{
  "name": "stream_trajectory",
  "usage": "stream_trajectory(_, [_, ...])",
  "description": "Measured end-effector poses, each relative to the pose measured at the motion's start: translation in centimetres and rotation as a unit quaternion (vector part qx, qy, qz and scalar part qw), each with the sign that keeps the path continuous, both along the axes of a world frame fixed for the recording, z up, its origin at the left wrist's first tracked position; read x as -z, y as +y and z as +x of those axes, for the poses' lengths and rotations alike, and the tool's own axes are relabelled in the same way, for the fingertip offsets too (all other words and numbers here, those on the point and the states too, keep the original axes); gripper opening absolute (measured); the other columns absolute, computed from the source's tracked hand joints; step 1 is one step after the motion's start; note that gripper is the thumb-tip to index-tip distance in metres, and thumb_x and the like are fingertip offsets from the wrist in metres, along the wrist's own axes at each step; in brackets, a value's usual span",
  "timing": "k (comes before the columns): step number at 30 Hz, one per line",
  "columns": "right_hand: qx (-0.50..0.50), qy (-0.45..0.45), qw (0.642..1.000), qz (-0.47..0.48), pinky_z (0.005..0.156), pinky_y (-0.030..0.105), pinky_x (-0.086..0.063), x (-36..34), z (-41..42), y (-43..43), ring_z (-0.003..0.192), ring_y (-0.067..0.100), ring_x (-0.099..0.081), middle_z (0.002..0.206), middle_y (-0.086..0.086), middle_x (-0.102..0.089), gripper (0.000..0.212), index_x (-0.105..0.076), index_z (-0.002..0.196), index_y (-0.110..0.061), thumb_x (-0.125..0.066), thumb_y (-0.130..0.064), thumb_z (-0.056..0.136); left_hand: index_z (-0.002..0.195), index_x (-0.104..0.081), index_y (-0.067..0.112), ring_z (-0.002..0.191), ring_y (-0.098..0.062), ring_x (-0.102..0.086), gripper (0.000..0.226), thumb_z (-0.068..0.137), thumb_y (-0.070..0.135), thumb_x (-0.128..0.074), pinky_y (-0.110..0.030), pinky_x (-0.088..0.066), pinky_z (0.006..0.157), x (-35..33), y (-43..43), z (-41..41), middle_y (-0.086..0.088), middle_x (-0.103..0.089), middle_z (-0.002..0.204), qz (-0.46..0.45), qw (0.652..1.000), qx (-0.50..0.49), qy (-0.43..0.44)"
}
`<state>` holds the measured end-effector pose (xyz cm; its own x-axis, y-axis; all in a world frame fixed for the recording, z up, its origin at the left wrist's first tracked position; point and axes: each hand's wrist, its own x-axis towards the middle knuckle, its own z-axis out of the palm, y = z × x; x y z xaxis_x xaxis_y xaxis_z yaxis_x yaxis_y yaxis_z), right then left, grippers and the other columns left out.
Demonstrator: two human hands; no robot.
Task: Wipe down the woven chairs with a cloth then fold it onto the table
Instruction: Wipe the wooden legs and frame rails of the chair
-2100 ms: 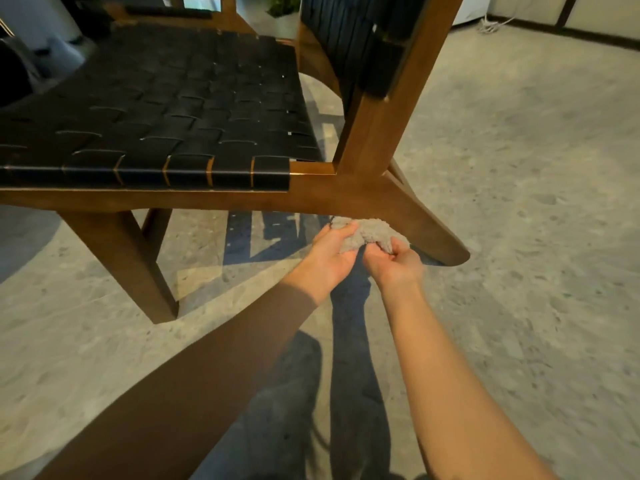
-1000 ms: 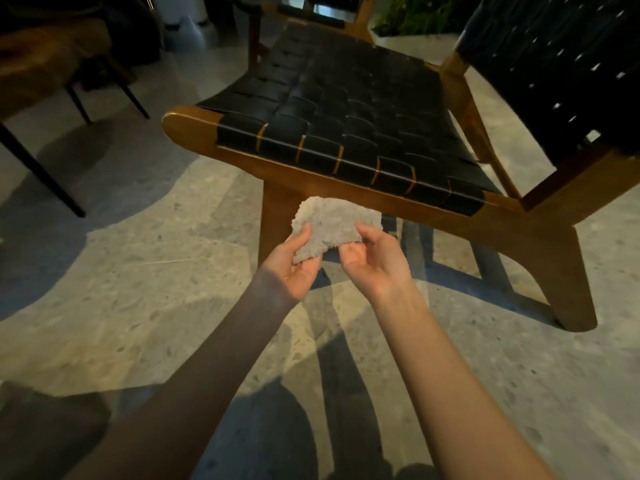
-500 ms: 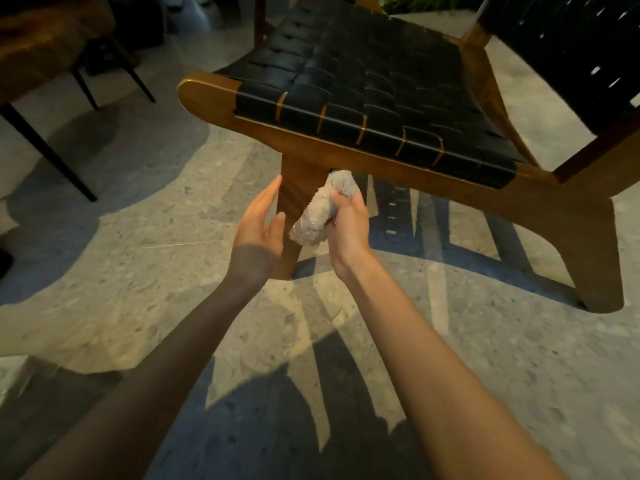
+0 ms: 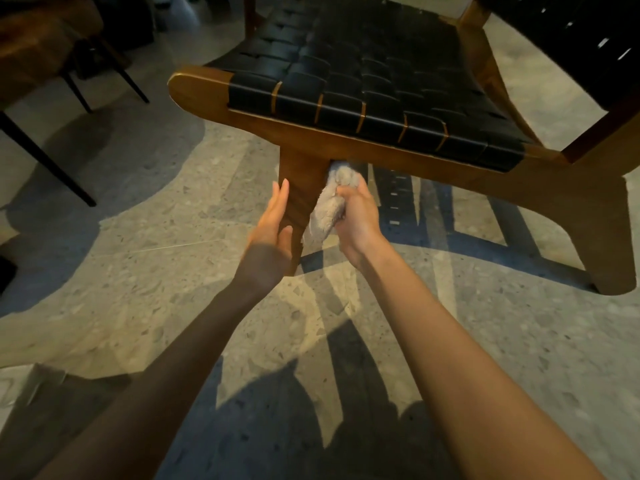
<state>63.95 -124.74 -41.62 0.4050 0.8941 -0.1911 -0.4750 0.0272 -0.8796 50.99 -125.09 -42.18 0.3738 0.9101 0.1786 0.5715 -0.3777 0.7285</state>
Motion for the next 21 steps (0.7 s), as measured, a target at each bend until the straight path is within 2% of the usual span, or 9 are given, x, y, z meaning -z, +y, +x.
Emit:
stream_trajectory(2, [0.013, 0.015, 1.0, 0.005, 0.096, 0.03, -0.043, 0.1, -0.4, 0.6, 0.114, 0.014, -0.051, 0.131, -0.001, -0.049, 0.046, -0.035, 0.143, -0.02, -0.034, -0.007, 0.099, 0.15, -0.005, 0.027, 0.144, -0.012, -0.013, 0.069, 0.098, 0.006, -0.045, -0.022, -0.022, 0.11, 0.3, 0.1, 0.0, 0.01, 0.001, 0.159, 0.003, 1.0, 0.007, 0.011])
stream_trajectory(5, [0.011, -0.022, 0.999, -0.021, 0.112, 0.042, -0.031, 1.1, -1.7, 1.3, 0.134, 0.023, -0.039, 0.148, 0.003, -0.039, 0.048, -0.029, 0.148, -0.025, -0.032, -0.014, 0.101, 0.151, -0.003, 0.025, 0.144, -0.009, -0.008, 0.07, 0.098, 0.006, -0.045, -0.021, -0.021, 0.112, 0.6, 0.0, 0.0, 0.007, 0.004, 0.159, 0.006, 1.0, 0.017, 0.021])
stream_trajectory(7, [-0.008, -0.06, 0.997, -0.05, 0.113, 0.045, -0.029, 2.6, -2.4, 1.4, 0.137, 0.024, -0.035, 0.15, 0.0, -0.036, 0.045, -0.027, 0.147, -0.032, -0.03, -0.024, 0.103, 0.15, -0.001, 0.023, 0.143, -0.008, -0.006, 0.07, 0.098, 0.005, -0.044, -0.005, -0.02, 0.104, 0.6, -0.1, 0.0, 0.005, 0.008, 0.159, 0.017, 0.999, 0.025, 0.038])
stream_trajectory(9, [-0.031, -0.073, 0.994, -0.08, 0.113, 0.048, -0.03, 4.2, -2.7, 1.3, 0.138, 0.025, -0.034, 0.151, 0.0, -0.036, 0.044, -0.026, 0.147, -0.034, -0.03, -0.027, 0.104, 0.15, 0.002, 0.021, 0.145, -0.014, -0.006, 0.071, 0.097, 0.004, -0.043, -0.002, -0.023, 0.1, 0.7, -0.1, 0.0, 0.002, 0.013, 0.158, 0.029, 0.997, 0.032, 0.062])
stream_trajectory(11, [-0.046, -0.07, 0.992, -0.094, 0.113, 0.046, -0.031, 5.0, -2.9, 1.3, 0.138, 0.025, -0.034, 0.151, 0.0, -0.036, 0.044, -0.026, 0.148, -0.034, -0.028, -0.026, 0.105, 0.15, 0.003, 0.019, 0.146, -0.02, -0.007, 0.071, 0.097, 0.003, -0.043, -0.02, -0.035, 0.108, 0.6, -0.1, -0.2, 0.0, 0.015, 0.158, 0.041, 0.995, 0.039, 0.086])
stream_trajectory(13, [-0.044, -0.08, 0.992, -0.088, 0.11, 0.043, -0.032, 4.8, -3.0, 1.3, 0.138, 0.024, -0.035, 0.15, -0.001, -0.037, 0.043, -0.027, 0.147, -0.034, -0.027, -0.025, 0.105, 0.149, 0.002, 0.018, 0.146, -0.022, -0.007, 0.07, 0.098, 0.003, -0.042, -0.038, -0.039, 0.108, 0.6, -0.2, -0.2, -0.002, 0.015, 0.158, 0.042, 0.993, 0.044, 0.101])
stream_trajectory(15, [-0.027, -0.102, 0.992, -0.068, 0.11, 0.041, -0.032, 4.5, -3.2, 1.0, 0.139, 0.023, -0.033, 0.15, -0.003, -0.036, 0.042, -0.028, 0.146, -0.035, -0.028, -0.025, 0.105, 0.149, 0.002, 0.016, 0.146, -0.022, -0.005, 0.069, 0.098, 0.004, -0.042, -0.041, -0.038, 0.108, 0.8, -0.2, -0.3, -0.003, 0.015, 0.157, 0.048, 0.992, 0.042, 0.108])
stream_trajectory(18, [-0.003, -0.135, 0.991, -0.02, 0.112, 0.039, -0.027, 4.4, -3.4, 0.0, 0.141, 0.018, -0.028, 0.154, -0.007, -0.03, 0.045, -0.024, 0.148, -0.037, -0.03, -0.028, 0.104, 0.15, -0.001, 0.016, 0.146, -0.02, -0.005, 0.069, 0.096, -0.001, -0.041, -0.028, -0.042, 0.104, 1.1, -0.2, -0.4, -0.003, 0.014, 0.158, 0.07, 0.991, 0.037, 0.104])
stream_trajectory(21, [0.0, -0.159, 0.987, 0.006, 0.114, 0.037, -0.027, 4.2, -3.2, -0.6, 0.141, 0.014, -0.028, 0.154, -0.009, -0.03, 0.046, -0.024, 0.148, -0.038, -0.028, -0.03, 0.103, 0.15, -0.003, 0.017, 0.145, -0.018, -0.008, 0.072, 0.094, -0.007, -0.042, -0.003, -0.042, 0.082, 1.3, 0.0, -0.7, 0.0, 0.012, 0.158, 0.067, 0.993, 0.037, 0.095])
